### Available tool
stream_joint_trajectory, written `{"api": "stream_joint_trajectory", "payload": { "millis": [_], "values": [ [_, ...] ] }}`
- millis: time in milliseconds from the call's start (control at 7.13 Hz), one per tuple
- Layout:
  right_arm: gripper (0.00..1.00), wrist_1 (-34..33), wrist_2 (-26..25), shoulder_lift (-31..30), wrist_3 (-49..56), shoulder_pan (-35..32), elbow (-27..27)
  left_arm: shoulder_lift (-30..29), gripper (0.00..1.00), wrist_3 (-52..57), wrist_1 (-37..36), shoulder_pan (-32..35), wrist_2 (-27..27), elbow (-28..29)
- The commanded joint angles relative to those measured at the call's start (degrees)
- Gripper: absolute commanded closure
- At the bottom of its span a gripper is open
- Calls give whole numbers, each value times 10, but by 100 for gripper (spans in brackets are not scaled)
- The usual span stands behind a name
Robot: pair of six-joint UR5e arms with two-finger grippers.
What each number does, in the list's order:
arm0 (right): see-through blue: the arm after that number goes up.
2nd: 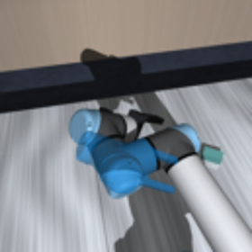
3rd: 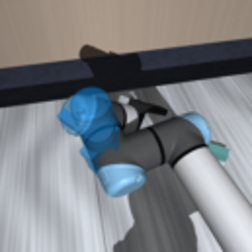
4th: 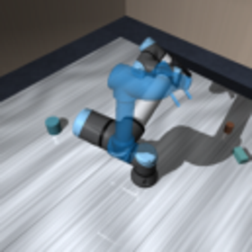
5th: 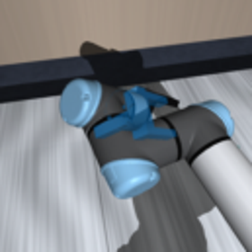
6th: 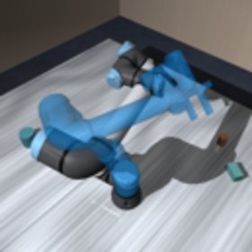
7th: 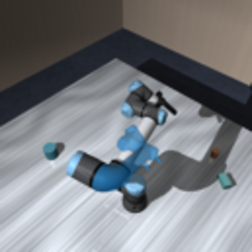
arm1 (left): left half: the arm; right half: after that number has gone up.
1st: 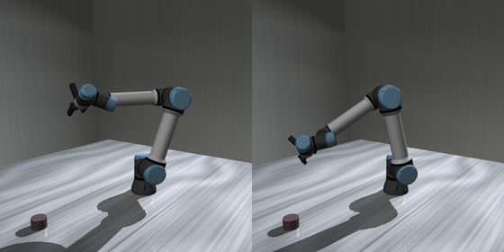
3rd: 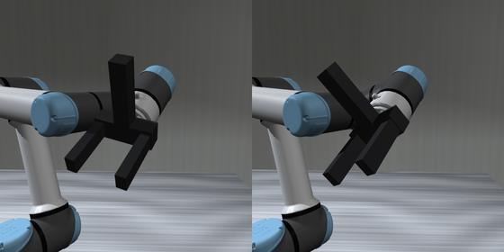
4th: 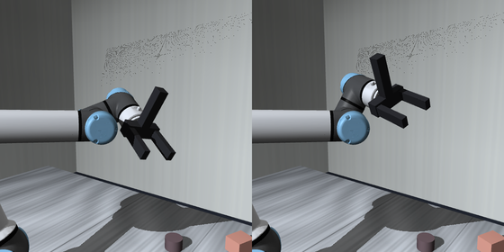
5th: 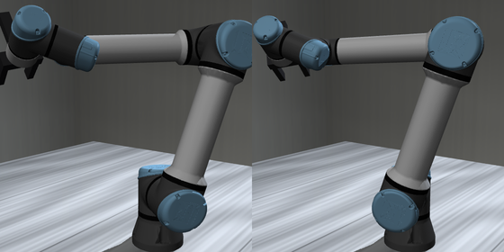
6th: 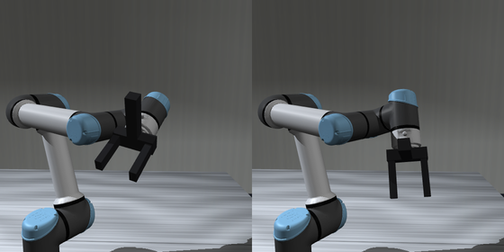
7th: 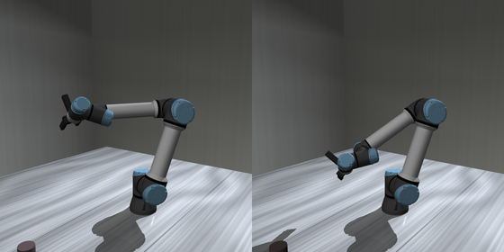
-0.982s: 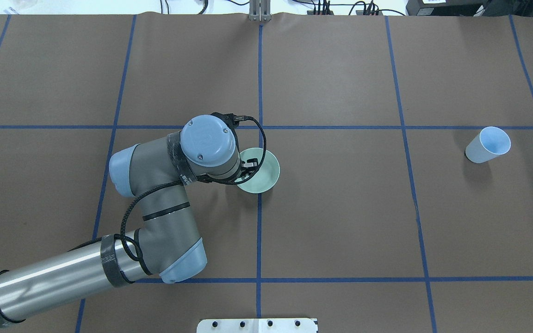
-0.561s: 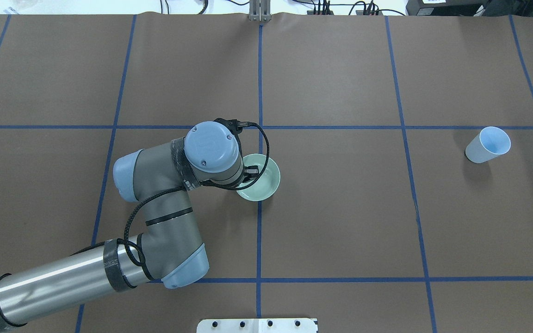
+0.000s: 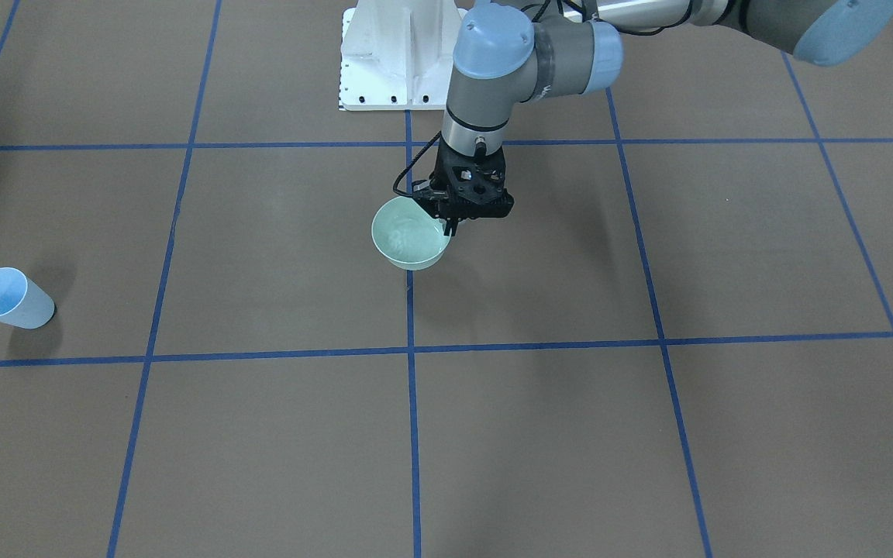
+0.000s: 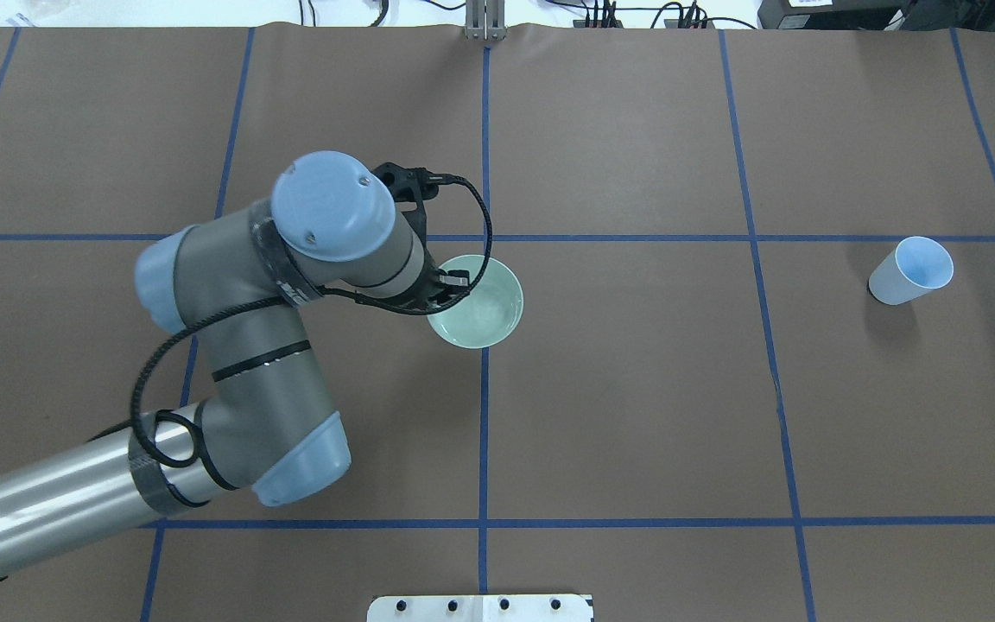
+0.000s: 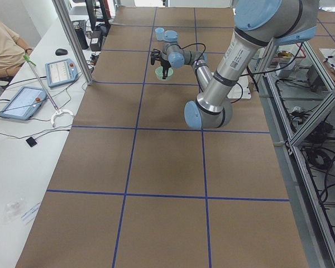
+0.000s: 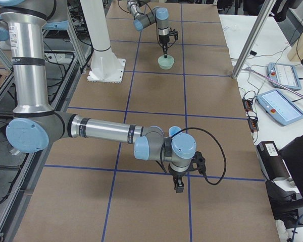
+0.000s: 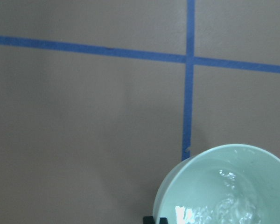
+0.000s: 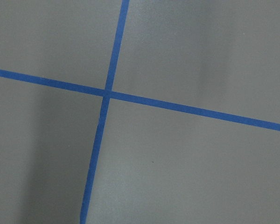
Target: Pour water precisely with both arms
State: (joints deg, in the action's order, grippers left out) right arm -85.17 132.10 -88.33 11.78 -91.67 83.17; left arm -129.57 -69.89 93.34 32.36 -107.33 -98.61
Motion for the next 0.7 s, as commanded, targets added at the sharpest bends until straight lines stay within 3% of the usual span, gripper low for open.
{"api": "stream_joint_trajectory", "payload": {
  "millis": [0,561],
  "values": [
    [0,0,0,0,0,0,-2,101,100,130,-12,61,-38,-73],
    [0,0,0,-2,0,0,-6,289,100,449,23,205,-147,-105]
  ]
}}
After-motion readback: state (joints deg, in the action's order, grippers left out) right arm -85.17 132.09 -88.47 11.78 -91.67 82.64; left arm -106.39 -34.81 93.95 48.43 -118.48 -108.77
